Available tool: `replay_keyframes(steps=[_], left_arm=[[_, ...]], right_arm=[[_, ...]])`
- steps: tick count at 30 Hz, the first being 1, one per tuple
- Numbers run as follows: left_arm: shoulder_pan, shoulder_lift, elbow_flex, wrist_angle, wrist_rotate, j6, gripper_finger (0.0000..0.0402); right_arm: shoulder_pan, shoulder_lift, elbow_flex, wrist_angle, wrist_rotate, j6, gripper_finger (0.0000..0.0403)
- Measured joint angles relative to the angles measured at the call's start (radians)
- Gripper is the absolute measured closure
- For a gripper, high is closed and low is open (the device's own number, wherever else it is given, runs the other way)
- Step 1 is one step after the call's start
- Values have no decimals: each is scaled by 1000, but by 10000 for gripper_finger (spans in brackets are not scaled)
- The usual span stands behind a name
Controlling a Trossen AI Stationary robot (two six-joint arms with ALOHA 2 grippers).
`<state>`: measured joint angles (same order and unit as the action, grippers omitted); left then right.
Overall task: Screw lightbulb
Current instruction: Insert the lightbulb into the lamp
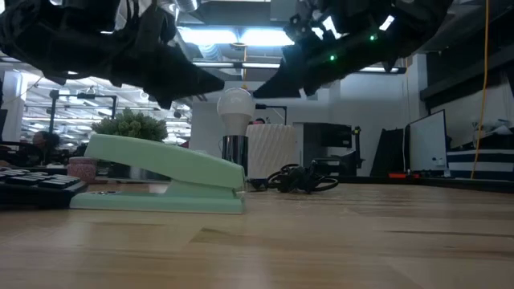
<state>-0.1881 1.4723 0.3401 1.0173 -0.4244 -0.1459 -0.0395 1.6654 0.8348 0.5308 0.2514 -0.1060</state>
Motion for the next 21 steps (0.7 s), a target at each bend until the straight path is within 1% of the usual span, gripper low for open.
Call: replay_keyframes(steps=[3, 8, 14, 17, 21], left_arm=[[2, 0, 0, -24, -17, -11, 400], [18, 0, 0, -46, -98, -12, 400], [39, -1, 0, -73, -110, -49, 400], [45, -1, 0, -75, -111, -50, 400], [49, -1, -1, -81, -169, -49, 400]], right_arm=[[0, 19, 0, -4, -2, 14, 363], [0, 22, 0, -3, -71, 28, 363], [-1, 22, 0, -12, -132, 32, 363], [-1, 22, 0, -14, -156, 65, 363], [-1, 21, 0, -18, -194, 81, 363]])
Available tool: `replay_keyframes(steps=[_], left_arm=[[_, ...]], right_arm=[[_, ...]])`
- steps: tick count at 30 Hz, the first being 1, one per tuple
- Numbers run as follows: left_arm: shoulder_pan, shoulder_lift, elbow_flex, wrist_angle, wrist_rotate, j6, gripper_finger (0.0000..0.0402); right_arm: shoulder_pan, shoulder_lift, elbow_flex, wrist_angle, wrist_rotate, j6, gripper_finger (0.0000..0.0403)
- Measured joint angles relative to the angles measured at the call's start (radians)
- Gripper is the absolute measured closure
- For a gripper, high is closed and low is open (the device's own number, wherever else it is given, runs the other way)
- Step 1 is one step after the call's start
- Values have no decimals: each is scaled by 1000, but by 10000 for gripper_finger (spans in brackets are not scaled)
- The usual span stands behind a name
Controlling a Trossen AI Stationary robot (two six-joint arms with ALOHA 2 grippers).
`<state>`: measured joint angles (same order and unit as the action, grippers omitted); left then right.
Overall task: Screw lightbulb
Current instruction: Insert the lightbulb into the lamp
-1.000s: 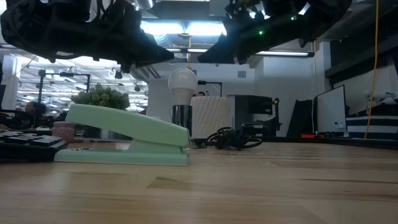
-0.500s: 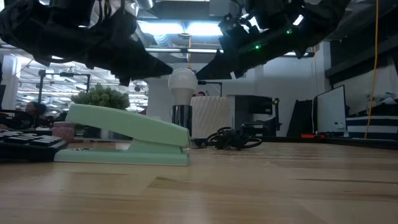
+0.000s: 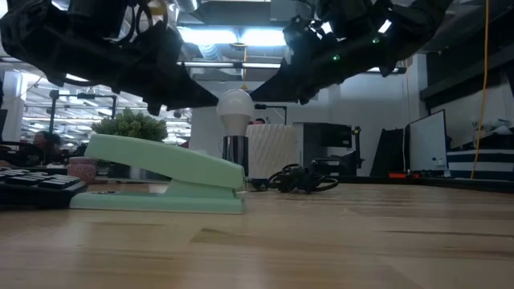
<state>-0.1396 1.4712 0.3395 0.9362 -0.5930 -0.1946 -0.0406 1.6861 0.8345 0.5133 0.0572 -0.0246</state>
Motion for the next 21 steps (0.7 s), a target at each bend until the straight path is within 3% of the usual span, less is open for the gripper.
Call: replay_keyframes(steps=[9, 15, 21], left_arm=[[43, 2, 0, -3, -48, -21, 400], [52, 2, 0, 9, -50, 20, 400], [36, 2, 0, 139, -51, 134, 400]], right_arm=[[3, 3, 0, 2, -155, -2, 363], [2, -6, 0, 15, -111, -11, 363], [2, -44, 0, 15, -18, -37, 363]])
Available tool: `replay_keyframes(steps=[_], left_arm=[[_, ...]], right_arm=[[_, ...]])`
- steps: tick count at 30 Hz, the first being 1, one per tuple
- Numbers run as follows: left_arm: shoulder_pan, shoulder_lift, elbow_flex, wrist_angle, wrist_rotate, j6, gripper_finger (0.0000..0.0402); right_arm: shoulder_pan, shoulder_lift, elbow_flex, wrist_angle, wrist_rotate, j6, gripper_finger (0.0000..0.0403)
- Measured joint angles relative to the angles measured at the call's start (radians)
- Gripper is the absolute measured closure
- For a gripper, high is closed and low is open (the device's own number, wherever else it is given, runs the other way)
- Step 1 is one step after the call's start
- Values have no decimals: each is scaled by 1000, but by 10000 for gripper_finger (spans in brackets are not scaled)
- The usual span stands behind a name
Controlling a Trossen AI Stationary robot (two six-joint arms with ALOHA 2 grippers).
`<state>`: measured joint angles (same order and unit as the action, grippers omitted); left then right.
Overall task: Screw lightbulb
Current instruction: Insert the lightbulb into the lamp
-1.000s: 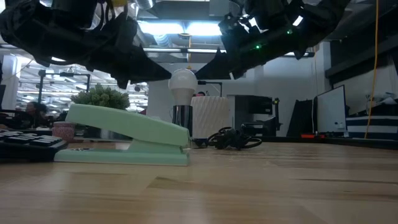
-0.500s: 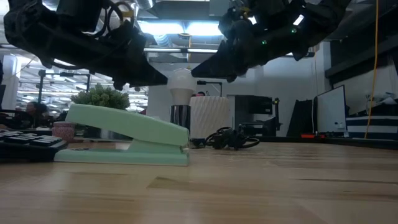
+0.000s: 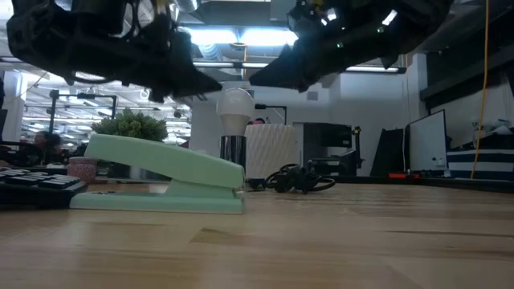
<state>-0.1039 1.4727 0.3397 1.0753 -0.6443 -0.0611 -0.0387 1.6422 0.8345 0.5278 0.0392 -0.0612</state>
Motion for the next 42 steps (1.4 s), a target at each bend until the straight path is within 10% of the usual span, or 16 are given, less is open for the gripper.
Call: replay_keyframes(steps=[12, 42], left_arm=[[-114, 0, 0, 84, 47, 30, 400], [-31, -1, 0, -120, 97, -70, 400]], right_arm=[[-1, -32, 0, -8, 179, -1, 363], [-2, 77, 0, 1, 120, 56, 363]])
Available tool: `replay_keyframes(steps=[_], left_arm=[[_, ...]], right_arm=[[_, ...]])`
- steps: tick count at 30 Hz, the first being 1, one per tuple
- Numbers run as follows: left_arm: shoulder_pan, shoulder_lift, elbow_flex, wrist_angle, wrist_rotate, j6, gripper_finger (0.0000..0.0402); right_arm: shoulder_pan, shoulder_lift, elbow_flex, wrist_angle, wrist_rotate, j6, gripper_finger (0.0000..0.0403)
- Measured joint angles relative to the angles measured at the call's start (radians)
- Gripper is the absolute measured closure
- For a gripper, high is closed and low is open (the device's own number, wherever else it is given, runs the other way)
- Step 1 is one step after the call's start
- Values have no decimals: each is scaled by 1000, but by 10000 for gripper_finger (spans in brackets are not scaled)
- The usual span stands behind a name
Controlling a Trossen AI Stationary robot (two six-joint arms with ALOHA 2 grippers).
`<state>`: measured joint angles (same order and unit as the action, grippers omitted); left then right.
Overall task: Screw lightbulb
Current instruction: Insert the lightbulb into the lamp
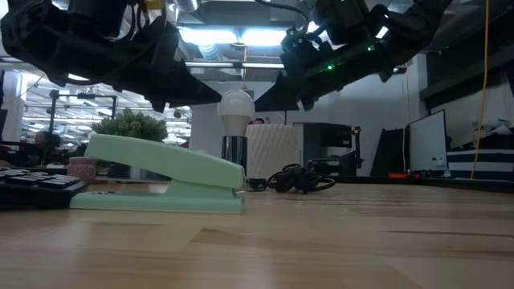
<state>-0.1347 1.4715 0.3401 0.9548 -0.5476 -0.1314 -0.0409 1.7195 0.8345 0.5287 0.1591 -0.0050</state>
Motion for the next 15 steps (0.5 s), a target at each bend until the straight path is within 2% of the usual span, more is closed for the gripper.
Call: replay_keyframes(steps=[11, 15], left_arm=[[30, -2, 0, -34, -30, 0, 400], [36, 3, 0, -55, -54, 0, 400]], right_arm=[[1, -1, 0, -7, -74, 27, 363], [19, 3, 1, -8, -145, 27, 363]])
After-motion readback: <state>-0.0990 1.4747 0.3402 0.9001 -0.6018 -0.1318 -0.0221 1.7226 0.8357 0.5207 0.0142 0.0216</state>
